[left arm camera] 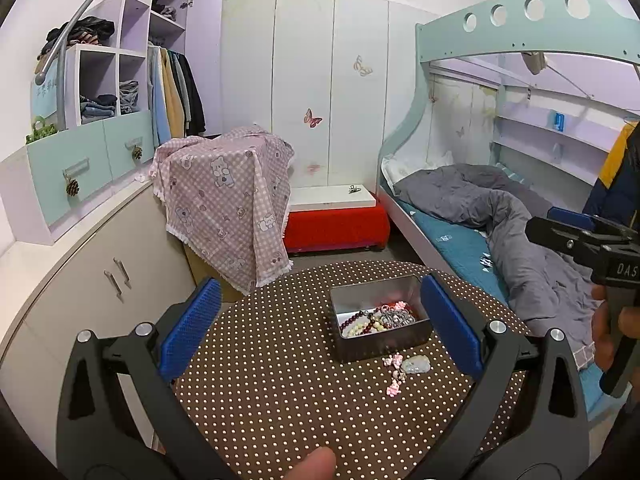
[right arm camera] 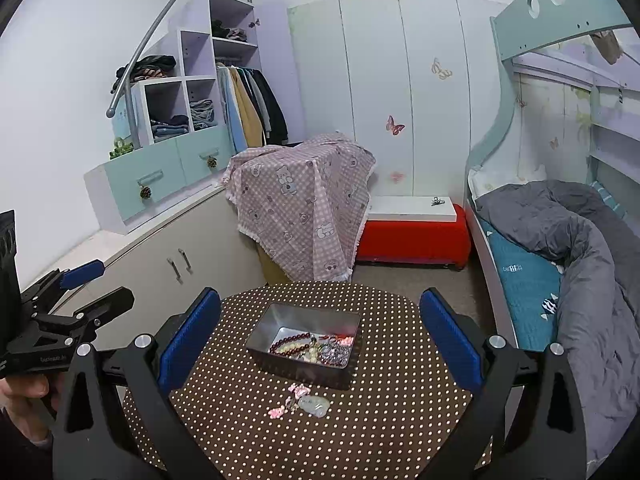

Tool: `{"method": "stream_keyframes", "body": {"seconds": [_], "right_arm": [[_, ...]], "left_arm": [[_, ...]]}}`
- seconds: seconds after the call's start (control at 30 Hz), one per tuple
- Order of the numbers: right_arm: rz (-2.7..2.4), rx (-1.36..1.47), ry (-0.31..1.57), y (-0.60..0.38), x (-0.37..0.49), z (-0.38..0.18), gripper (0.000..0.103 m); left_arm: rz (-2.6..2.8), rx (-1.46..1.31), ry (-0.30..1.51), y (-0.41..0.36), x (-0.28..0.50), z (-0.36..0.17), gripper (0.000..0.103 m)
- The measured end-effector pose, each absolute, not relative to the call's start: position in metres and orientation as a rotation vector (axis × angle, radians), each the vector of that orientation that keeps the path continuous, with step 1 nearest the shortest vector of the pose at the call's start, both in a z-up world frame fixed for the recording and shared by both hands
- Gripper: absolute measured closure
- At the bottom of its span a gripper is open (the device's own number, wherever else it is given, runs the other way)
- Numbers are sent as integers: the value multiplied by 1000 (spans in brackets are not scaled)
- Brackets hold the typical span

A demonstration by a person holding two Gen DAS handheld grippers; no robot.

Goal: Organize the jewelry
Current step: 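Move both grippers toward the pink bunny keychain and jade pendant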

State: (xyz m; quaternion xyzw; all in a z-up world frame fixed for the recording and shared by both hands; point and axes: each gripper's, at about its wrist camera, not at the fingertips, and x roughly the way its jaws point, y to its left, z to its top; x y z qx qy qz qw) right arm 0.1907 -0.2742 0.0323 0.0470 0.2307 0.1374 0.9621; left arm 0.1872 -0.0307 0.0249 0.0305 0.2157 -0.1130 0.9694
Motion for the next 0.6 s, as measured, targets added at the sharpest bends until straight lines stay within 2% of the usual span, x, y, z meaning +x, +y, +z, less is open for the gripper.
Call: {"method": "stream_keyframes", "body": {"seconds": [0.3, 0.6], "right_arm": [[282, 117, 538, -276, 180, -8, 7], [257, 175, 615, -286, 174, -49, 7]], "left_arm": [[-235, 33, 470, -26, 175, -2, 6], [-246, 25, 568, -33, 181, -60, 6]]}}
